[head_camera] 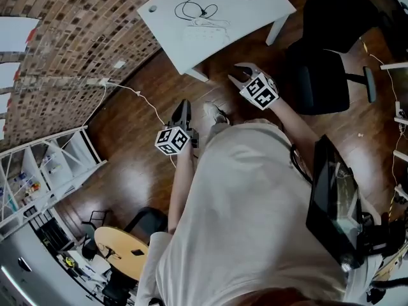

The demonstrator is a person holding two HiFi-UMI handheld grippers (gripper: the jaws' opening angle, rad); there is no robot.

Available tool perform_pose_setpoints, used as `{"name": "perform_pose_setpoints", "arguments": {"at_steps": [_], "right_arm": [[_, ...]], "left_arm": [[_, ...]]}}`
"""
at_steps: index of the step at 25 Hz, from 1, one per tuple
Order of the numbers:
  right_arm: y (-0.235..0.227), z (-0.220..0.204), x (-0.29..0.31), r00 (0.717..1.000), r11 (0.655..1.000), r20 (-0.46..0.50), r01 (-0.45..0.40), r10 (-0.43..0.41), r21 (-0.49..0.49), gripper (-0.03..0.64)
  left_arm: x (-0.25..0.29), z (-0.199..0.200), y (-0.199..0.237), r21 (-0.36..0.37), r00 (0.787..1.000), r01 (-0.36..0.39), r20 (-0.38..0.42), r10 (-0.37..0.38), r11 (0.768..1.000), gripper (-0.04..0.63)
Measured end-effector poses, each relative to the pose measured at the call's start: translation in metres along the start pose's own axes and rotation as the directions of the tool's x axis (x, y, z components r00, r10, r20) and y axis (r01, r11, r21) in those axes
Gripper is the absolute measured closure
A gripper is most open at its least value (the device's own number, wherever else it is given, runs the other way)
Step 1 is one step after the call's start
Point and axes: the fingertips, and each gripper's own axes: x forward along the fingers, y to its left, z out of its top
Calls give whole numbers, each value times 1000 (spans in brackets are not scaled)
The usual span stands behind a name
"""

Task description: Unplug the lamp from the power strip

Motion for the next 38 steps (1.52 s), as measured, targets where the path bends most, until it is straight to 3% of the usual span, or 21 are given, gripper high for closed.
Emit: {"name": "perform_pose_setpoints", "arguments": {"at_steps": [7, 13, 19, 26, 33, 38], "right_arm": [[2, -45, -52, 998, 996, -4, 57, -56, 71, 493], [23, -83, -78, 999, 994, -27, 41, -39, 98, 497], [61, -102, -81, 998, 994, -61, -2, 8, 112, 500], [84, -69, -70, 999, 992, -30, 28, -24, 125, 509], [112, -2, -47, 997, 992, 13, 75, -76, 97, 512], [149, 39, -27, 997, 993, 42, 63, -68, 95, 511]], "left_arm": [[-37, -48, -34, -22, 1000, -27, -7, 27, 999, 592], [-68, -102, -58, -71, 997, -61, -44, 58, 996, 592], [-95, -116, -61, -95, 997, -80, -25, 77, 992, 592], [-102, -97, -40, -89, 999, -32, 3, 32, 995, 592], [-130, -37, 3, -27, 999, 23, 34, -22, 999, 592], [-150, -29, 38, -30, 999, 36, 15, -36, 999, 592]]}}
